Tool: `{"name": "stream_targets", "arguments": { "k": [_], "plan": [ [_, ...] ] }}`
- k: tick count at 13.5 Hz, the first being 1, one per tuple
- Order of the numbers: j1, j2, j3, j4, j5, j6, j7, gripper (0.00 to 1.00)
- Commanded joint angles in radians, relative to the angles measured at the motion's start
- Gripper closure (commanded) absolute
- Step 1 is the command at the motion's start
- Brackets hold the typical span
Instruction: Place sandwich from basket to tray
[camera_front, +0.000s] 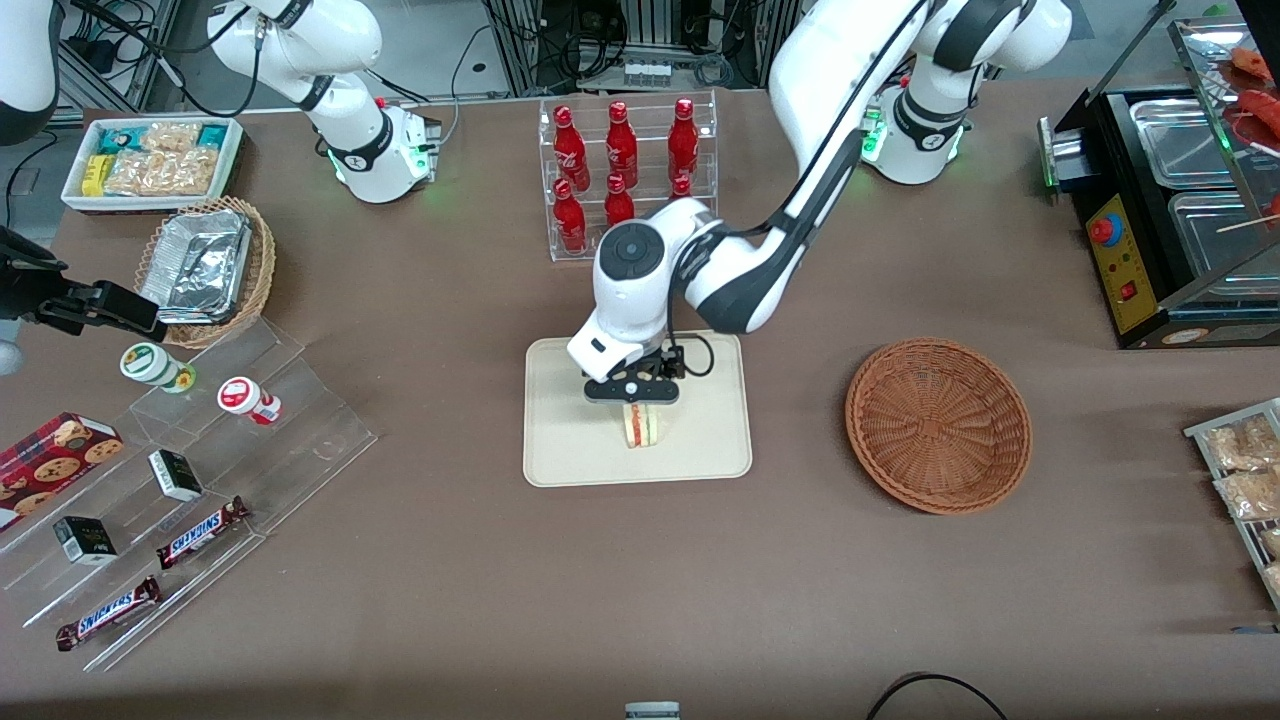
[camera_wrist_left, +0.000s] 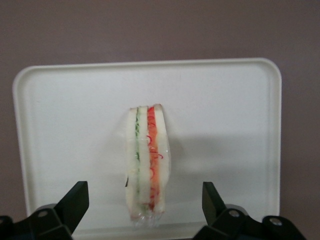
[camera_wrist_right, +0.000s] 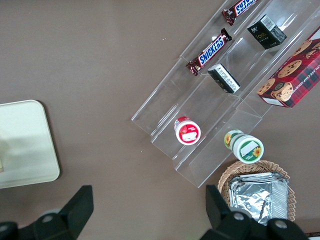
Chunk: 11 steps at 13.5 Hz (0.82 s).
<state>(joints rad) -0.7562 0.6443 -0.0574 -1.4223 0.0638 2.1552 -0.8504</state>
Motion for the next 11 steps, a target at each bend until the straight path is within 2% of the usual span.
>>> {"name": "stream_targets", "arguments": {
  "k": [1,6,11],
  "plan": [
    [0.063,-0.121,0.002,-0.029,0.007,-0.081,-0.021,0.00],
    [0.207,-0.294,0.002,-0.030,0.008,-0.311,0.074,0.00],
    [0.406,-0.412,0.001,-0.032,-0.033,-0.449,0.347,0.00]
  ]
}}
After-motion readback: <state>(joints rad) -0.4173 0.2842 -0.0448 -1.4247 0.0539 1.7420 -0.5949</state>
